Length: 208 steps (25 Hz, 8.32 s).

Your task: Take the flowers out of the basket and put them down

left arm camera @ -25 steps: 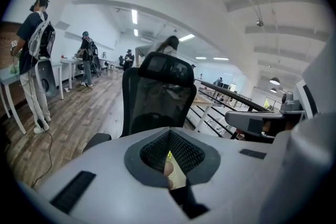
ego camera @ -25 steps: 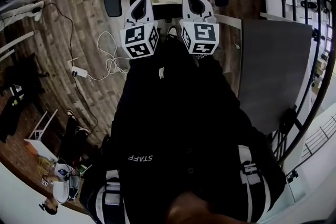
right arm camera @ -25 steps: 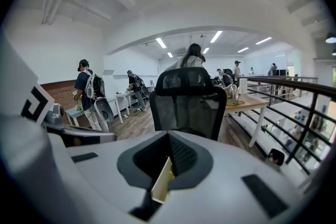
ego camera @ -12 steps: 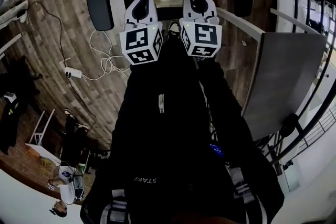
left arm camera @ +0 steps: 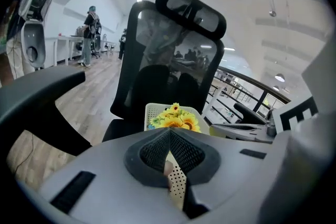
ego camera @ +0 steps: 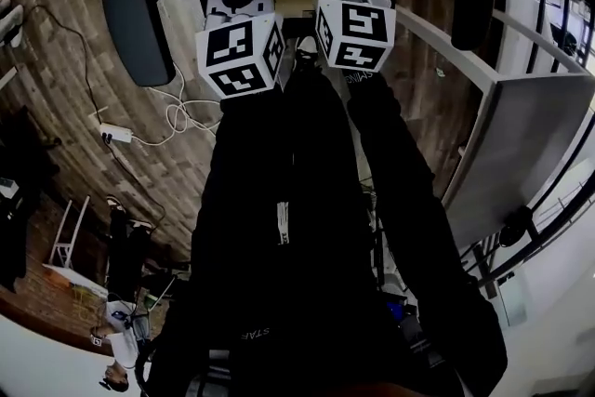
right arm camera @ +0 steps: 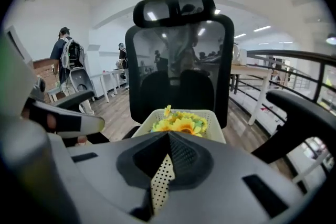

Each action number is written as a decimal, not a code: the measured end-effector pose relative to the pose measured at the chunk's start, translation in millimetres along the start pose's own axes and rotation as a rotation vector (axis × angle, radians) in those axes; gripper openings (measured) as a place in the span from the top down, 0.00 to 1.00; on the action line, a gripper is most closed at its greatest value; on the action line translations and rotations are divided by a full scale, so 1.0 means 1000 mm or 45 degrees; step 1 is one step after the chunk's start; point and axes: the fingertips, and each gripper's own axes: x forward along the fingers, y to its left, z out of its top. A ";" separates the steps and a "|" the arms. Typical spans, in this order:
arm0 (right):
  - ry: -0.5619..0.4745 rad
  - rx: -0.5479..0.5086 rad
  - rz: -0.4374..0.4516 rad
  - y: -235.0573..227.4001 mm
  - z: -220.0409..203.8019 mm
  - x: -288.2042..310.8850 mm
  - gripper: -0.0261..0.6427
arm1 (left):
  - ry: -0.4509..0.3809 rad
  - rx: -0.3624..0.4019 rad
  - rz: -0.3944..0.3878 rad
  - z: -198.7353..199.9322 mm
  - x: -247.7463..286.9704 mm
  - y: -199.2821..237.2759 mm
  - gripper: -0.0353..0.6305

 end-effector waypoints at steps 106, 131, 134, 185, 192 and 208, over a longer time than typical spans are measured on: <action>-0.308 0.282 -0.579 -0.055 0.161 -0.286 0.18 | 0.022 0.345 -0.373 0.148 -0.166 -0.171 0.95; -0.307 0.731 -1.428 -0.341 -0.086 -0.737 0.18 | 0.172 0.874 -1.160 -0.076 -0.285 -0.673 0.95; -0.294 0.764 -1.462 -0.356 -0.113 -0.759 0.18 | 0.199 0.924 -1.189 -0.102 -0.294 -0.701 0.95; -0.175 0.895 -1.362 -0.408 -0.291 -0.673 0.18 | 0.437 1.123 -1.276 -0.244 -0.198 -0.719 0.95; -0.216 0.919 -1.395 -0.353 -0.246 -0.727 0.18 | 0.425 1.068 -1.316 -0.214 -0.242 -0.726 0.95; -0.439 0.748 -1.632 -0.325 -0.076 -0.873 0.65 | 0.219 0.981 -1.587 -0.105 -0.390 -0.807 0.95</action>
